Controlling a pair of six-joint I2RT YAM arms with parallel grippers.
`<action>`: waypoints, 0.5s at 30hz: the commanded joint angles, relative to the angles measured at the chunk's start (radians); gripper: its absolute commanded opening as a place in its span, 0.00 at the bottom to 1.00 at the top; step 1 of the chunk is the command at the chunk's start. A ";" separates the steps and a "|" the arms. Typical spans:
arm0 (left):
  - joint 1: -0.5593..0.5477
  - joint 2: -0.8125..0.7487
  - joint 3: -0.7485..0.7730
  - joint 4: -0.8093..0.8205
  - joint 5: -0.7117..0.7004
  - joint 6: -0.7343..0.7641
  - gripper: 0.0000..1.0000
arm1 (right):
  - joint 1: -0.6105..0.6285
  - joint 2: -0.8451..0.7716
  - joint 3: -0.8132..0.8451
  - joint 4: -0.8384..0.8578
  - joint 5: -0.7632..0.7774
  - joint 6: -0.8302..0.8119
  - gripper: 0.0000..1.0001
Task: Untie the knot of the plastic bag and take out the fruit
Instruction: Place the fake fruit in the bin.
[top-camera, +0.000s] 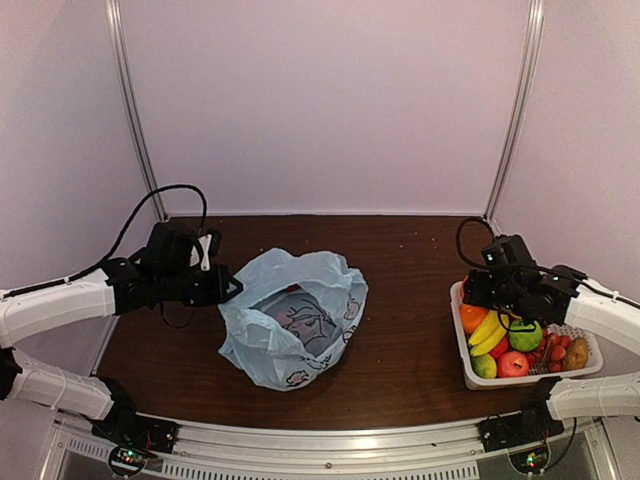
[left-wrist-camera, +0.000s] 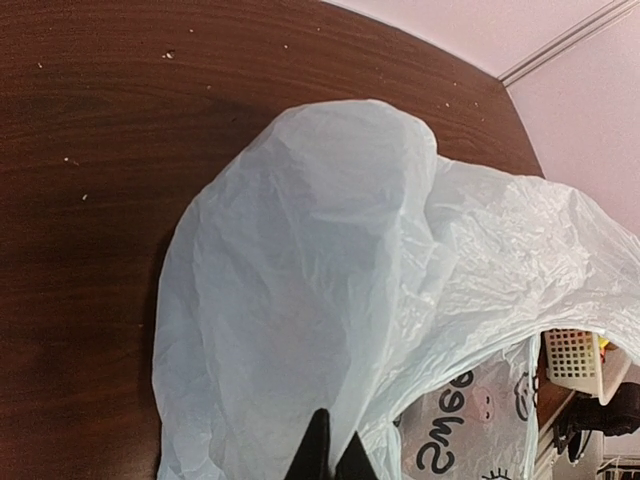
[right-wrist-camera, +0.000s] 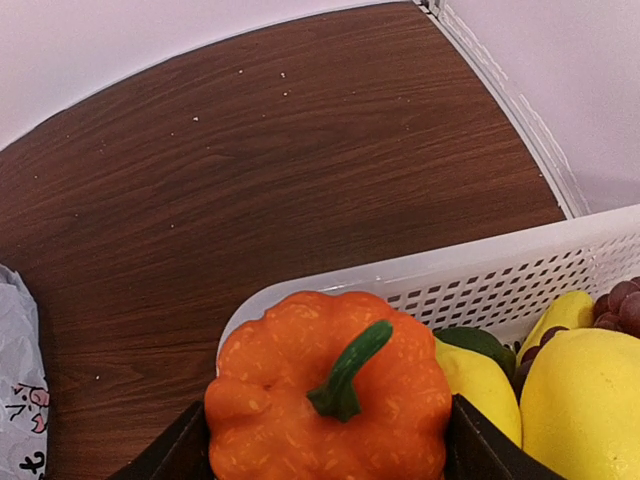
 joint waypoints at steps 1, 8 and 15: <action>0.006 -0.021 -0.019 0.006 0.014 0.014 0.00 | -0.023 -0.005 0.006 -0.104 0.070 0.051 0.52; 0.006 -0.032 -0.016 0.005 0.027 0.033 0.00 | -0.026 -0.011 0.011 -0.172 0.126 0.083 0.65; 0.006 -0.029 -0.014 0.004 0.031 0.038 0.00 | -0.027 -0.034 0.008 -0.180 0.132 0.096 0.89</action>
